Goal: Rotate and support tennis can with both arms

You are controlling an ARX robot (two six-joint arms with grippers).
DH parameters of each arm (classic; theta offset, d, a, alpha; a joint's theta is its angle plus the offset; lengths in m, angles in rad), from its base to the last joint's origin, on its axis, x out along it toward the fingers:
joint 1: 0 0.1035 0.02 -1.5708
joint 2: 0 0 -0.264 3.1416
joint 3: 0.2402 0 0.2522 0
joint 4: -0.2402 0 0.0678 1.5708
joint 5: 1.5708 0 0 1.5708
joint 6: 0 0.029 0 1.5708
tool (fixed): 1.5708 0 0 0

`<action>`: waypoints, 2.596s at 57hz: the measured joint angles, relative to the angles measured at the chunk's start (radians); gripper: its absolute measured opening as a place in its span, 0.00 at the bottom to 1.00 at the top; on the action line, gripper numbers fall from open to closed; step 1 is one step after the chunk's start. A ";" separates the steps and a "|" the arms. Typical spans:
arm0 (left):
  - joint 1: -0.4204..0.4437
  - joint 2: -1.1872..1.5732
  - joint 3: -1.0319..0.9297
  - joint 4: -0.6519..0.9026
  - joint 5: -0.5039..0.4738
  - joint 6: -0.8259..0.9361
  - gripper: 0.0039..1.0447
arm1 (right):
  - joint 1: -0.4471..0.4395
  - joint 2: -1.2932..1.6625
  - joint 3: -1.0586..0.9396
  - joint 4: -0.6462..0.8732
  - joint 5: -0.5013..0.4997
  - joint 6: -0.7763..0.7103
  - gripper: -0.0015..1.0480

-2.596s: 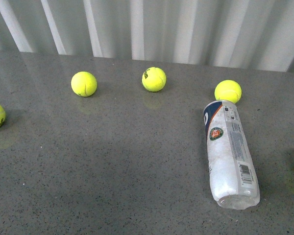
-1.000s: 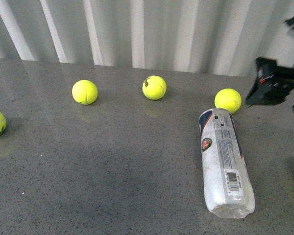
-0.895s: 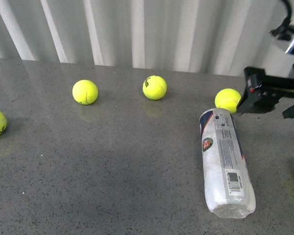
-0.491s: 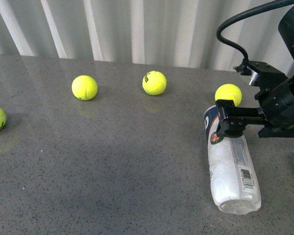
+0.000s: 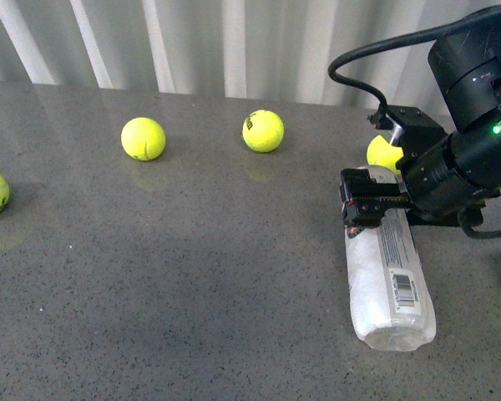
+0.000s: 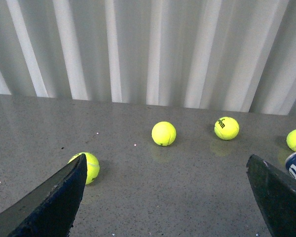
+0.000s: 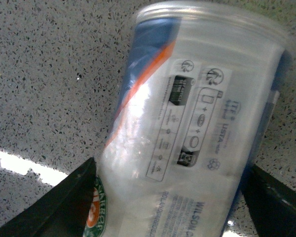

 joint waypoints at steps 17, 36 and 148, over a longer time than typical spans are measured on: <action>0.000 0.000 0.000 0.000 0.000 0.000 0.94 | 0.002 0.007 0.000 0.013 0.010 -0.002 0.42; 0.000 0.000 0.000 0.000 0.000 0.000 0.94 | 0.002 -0.020 -0.012 0.013 0.018 -0.002 0.18; 0.000 0.000 0.000 0.000 0.000 0.000 0.94 | 0.301 0.007 -0.153 0.666 0.030 -1.198 0.05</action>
